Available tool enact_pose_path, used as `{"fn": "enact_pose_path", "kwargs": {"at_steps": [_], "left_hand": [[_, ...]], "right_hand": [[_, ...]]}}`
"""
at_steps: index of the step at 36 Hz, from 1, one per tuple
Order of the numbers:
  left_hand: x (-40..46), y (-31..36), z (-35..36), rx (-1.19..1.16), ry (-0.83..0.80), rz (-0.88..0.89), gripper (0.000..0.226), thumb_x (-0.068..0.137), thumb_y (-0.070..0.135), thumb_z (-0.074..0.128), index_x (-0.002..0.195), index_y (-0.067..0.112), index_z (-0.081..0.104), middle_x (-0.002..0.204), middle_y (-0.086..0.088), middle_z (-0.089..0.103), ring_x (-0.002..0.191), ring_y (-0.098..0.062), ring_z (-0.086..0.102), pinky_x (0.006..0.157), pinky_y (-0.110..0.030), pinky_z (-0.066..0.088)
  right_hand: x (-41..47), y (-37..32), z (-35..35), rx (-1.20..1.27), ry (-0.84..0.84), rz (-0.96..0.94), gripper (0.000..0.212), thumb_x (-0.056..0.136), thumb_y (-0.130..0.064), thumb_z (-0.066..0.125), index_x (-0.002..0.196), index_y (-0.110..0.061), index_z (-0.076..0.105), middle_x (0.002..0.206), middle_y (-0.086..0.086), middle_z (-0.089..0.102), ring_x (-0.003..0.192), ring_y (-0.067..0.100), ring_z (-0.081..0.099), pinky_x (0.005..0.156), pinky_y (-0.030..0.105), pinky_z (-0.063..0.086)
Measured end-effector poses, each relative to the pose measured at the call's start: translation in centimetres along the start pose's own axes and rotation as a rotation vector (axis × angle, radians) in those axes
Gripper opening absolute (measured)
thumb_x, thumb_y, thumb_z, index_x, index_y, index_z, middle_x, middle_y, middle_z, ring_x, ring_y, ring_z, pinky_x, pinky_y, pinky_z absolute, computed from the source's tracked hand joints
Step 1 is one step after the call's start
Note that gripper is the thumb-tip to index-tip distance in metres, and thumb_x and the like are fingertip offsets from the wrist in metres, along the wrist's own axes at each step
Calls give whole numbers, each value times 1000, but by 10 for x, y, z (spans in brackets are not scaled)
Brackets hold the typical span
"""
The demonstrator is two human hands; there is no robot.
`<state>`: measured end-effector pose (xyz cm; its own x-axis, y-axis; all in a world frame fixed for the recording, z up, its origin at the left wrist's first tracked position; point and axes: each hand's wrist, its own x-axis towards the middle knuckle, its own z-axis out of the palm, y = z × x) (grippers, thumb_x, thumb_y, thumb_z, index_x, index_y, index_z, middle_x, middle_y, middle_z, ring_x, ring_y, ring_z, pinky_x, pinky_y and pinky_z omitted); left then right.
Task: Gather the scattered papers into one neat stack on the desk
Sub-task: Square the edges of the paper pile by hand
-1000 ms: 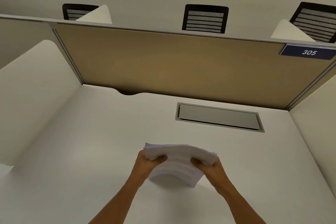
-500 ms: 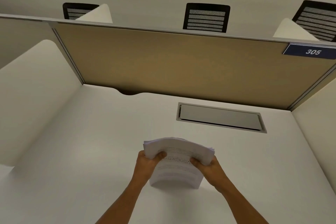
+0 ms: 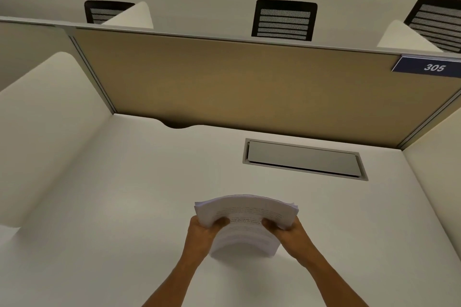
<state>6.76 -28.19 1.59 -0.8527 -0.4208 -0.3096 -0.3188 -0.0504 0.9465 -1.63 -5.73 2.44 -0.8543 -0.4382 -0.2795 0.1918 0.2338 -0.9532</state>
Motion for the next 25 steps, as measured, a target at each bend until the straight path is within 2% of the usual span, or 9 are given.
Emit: {"fn": "enact_pose_path", "kwargs": {"at_steps": [6, 11, 13, 16, 19, 23, 25], "left_hand": [[-7, -9, 3, -1, -21, -9, 31, 65, 32, 81, 88, 52, 74, 91, 13, 79, 84, -6, 74, 65, -21, 60], [-6, -8, 3, -16, -27, 10, 34, 66, 29, 82, 92, 49, 74, 92, 12, 79, 86, -7, 74, 68, -20, 60], [-7, -12, 3, -4, -30, 4, 34, 71, 23, 84, 91, 49, 75, 92, 13, 79, 87, -7, 74, 69, -20, 60], [-9, -22, 4, 2, -37, -54, 28, 76, 13, 83, 94, 34, 76, 94, 6, 79, 91, -15, 74, 75, -26, 62], [-10, -28, 2, 13, -59, -66, 30, 78, 9, 80, 98, 31, 74, 95, 7, 79, 93, -16, 73, 74, -22, 61], [-8, -29, -2, 44, -73, -68, 26, 82, 13, 78, 104, 25, 72, 100, 3, 77, 96, -20, 72, 78, -27, 62], [-6, -25, -6, 63, -55, -64, 17, 84, 17, 76, 96, 29, 72, 93, 5, 79, 94, -22, 73, 71, -25, 62]], "right_hand": [[-2, 6, 0, 11, -1, 23, 34, 91, -21, 71, 108, -51, 68, 108, -12, 75, 102, 6, 70, 79, 22, 60], [-3, 5, -3, 5, 10, 19, 30, 88, -30, 72, 112, -48, 68, 110, -10, 75, 102, 6, 70, 76, 19, 59], [-4, 10, -3, -7, 1, 30, 30, 88, -30, 72, 111, -49, 67, 110, -11, 75, 102, 6, 70, 78, 22, 60], [-6, 20, -1, -26, -25, 74, 30, 89, -27, 72, 110, -48, 68, 109, -11, 75, 103, 8, 70, 85, 30, 61], [-8, 24, 0, -47, -26, 102, 28, 88, -29, 72, 109, -47, 69, 110, -10, 75, 104, 8, 70, 86, 29, 60], [-7, 22, 0, -123, -13, 132, 21, 90, -30, 70, 105, -45, 73, 107, -11, 77, 100, 8, 72, 83, 28, 61], [-4, 18, -1, -176, 0, 146, 16, 89, -30, 71, 102, -39, 75, 102, -9, 78, 97, 12, 73, 83, 32, 62]]}}
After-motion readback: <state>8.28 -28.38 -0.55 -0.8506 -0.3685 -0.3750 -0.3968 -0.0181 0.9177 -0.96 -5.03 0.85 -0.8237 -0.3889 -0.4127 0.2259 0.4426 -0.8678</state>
